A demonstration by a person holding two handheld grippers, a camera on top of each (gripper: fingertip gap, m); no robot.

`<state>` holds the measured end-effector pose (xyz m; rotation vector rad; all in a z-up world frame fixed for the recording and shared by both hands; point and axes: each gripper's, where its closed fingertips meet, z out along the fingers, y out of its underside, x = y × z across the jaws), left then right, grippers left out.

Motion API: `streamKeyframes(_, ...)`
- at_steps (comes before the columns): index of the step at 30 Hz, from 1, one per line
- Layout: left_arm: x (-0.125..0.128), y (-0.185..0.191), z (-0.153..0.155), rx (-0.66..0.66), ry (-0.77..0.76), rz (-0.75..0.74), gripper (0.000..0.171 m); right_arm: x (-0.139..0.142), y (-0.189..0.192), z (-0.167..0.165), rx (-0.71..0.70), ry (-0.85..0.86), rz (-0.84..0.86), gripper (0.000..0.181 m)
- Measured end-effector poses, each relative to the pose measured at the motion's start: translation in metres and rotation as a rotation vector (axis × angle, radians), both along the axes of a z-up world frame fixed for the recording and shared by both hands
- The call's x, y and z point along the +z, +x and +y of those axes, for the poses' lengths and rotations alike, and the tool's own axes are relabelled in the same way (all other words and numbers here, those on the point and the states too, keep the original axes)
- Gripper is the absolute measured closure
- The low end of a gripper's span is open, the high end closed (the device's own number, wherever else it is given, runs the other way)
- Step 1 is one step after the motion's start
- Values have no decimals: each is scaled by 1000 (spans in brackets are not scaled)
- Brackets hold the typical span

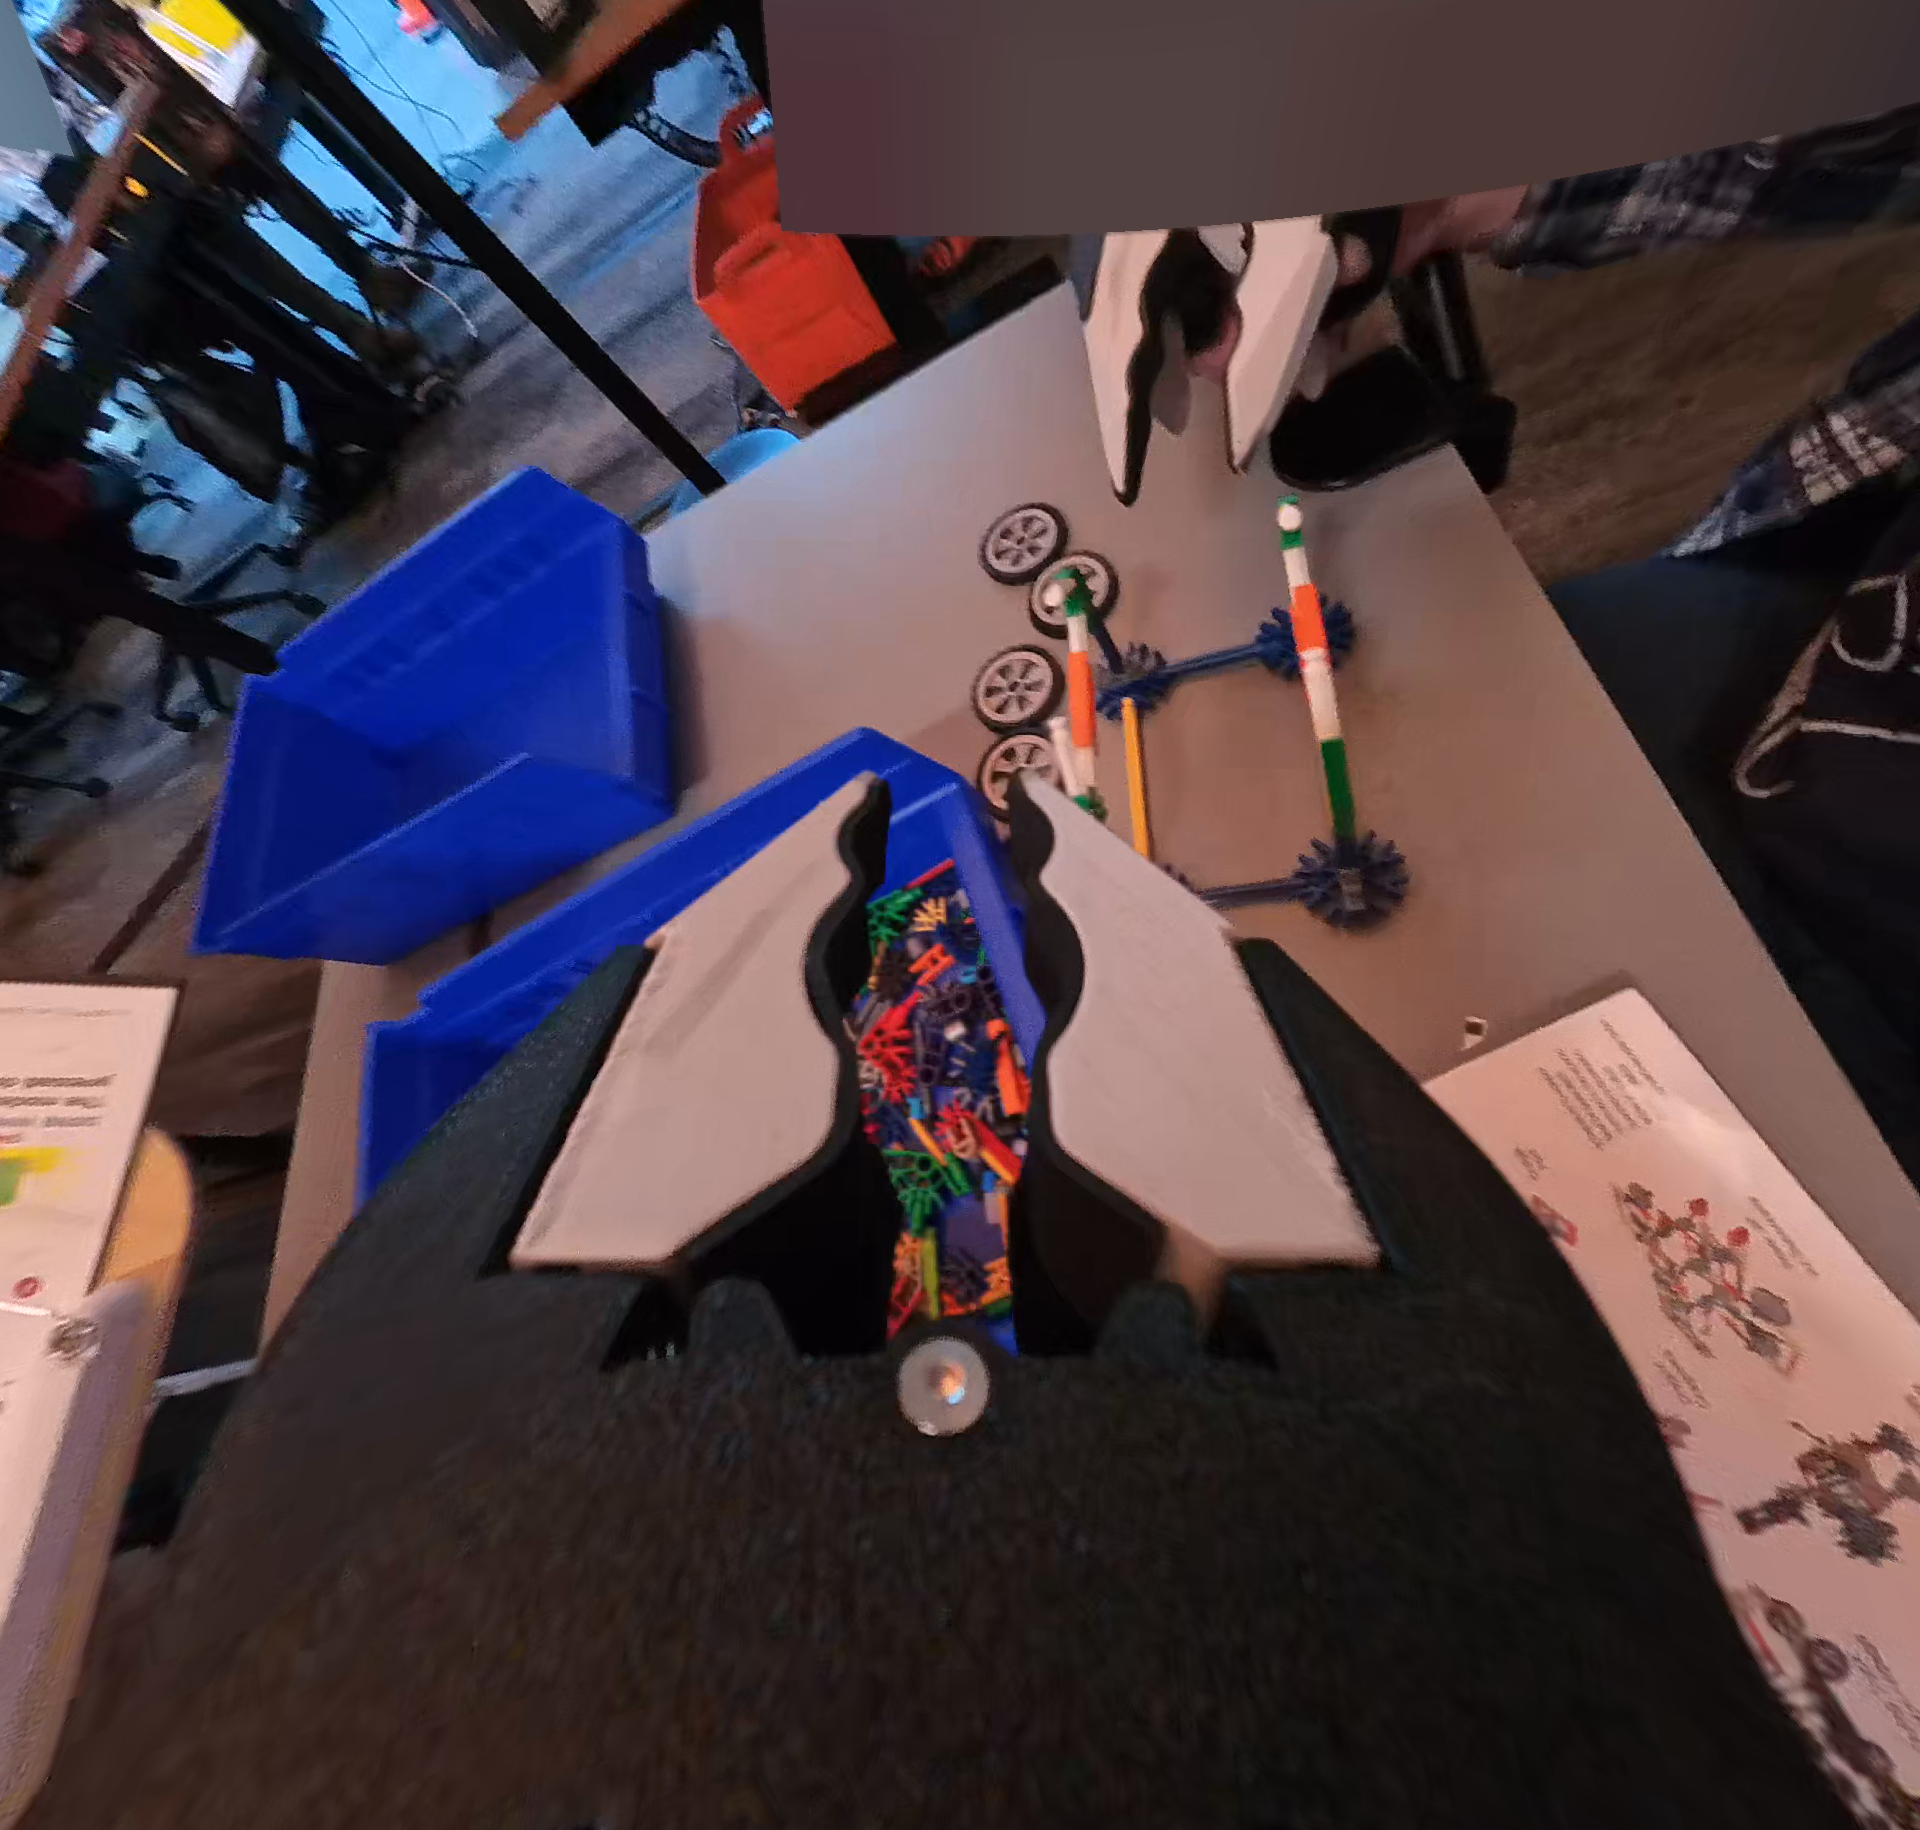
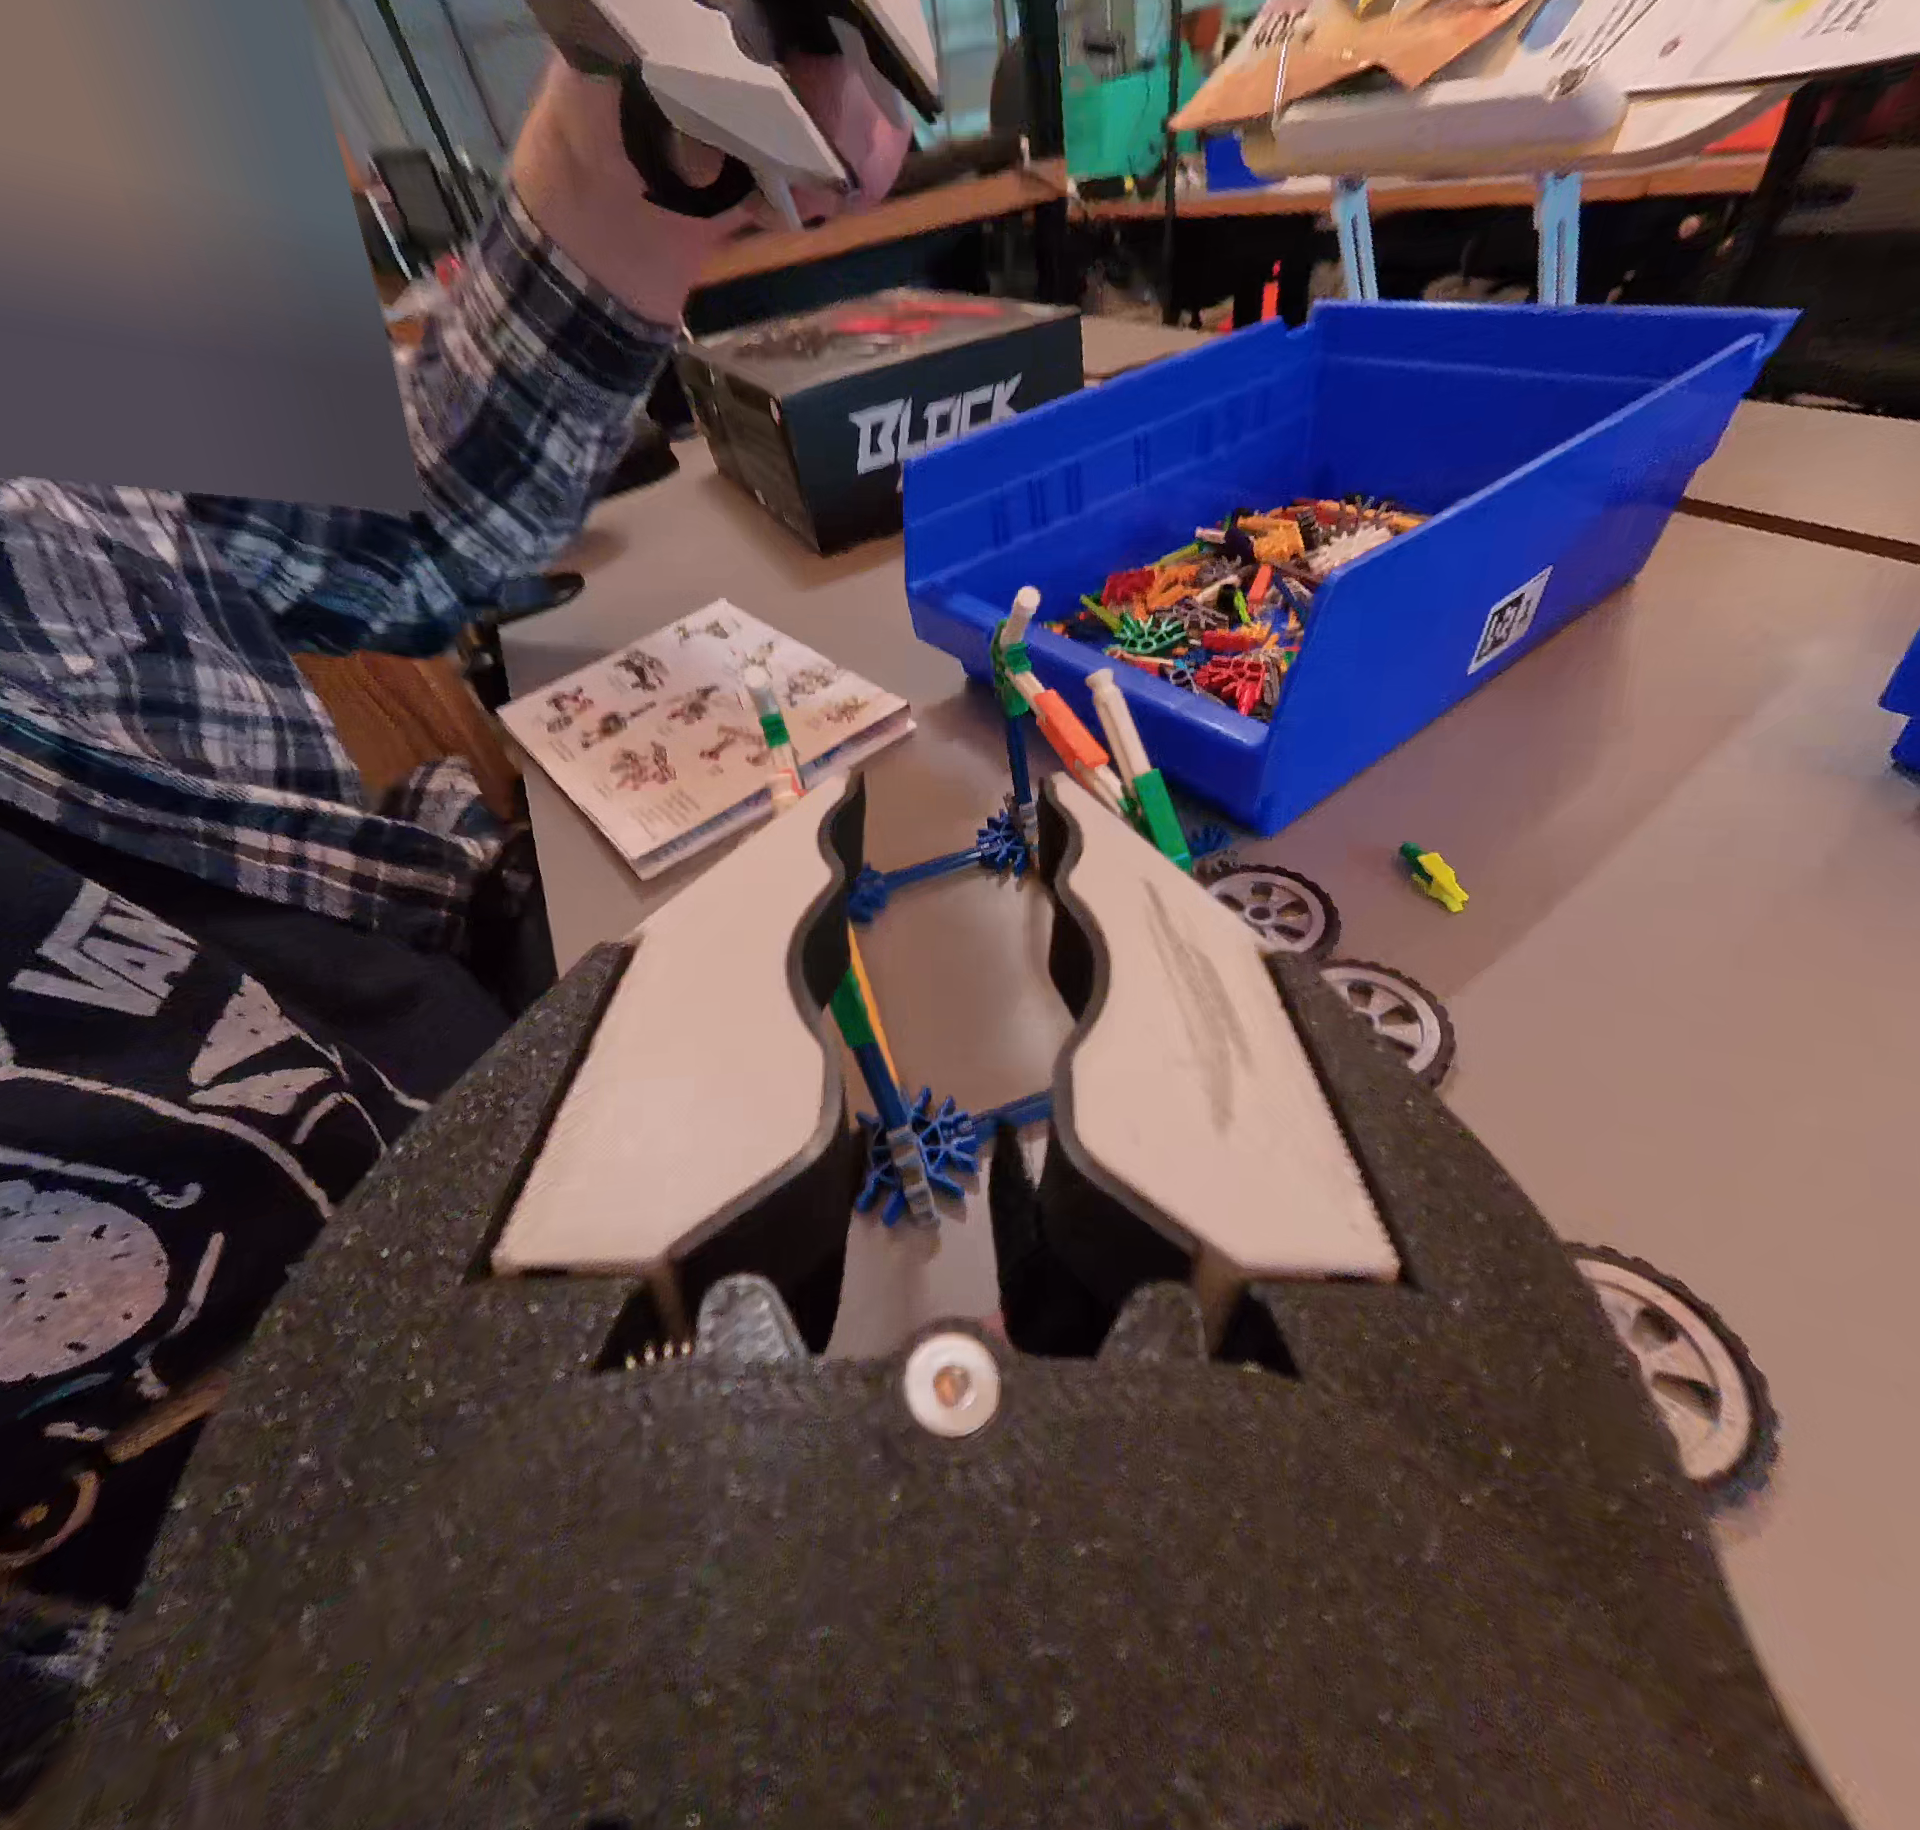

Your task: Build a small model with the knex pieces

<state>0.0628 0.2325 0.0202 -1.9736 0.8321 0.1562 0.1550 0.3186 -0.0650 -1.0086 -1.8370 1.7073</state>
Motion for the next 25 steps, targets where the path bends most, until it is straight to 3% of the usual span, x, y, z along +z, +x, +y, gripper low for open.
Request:
streamKeyframes(5, 19, -22, 7, 59, 63, 1, 154, 14, -5, 6, 18, -191, 79, 149)
streamKeyframes(10, 24, -43, 8, 104, 104, 34, 153, 8, -18, 8, -37, -180, 84, 149)
streamKeyframes(15, 24, -61, 8, 154, 106, -25, 159, -3, -30, 10, -53, -170, 13, 145)
streamKeyframes(25, 22, -99, 6, 215, 94, 83, 156, -11, -38, 9, -63, -154, -31, 144)
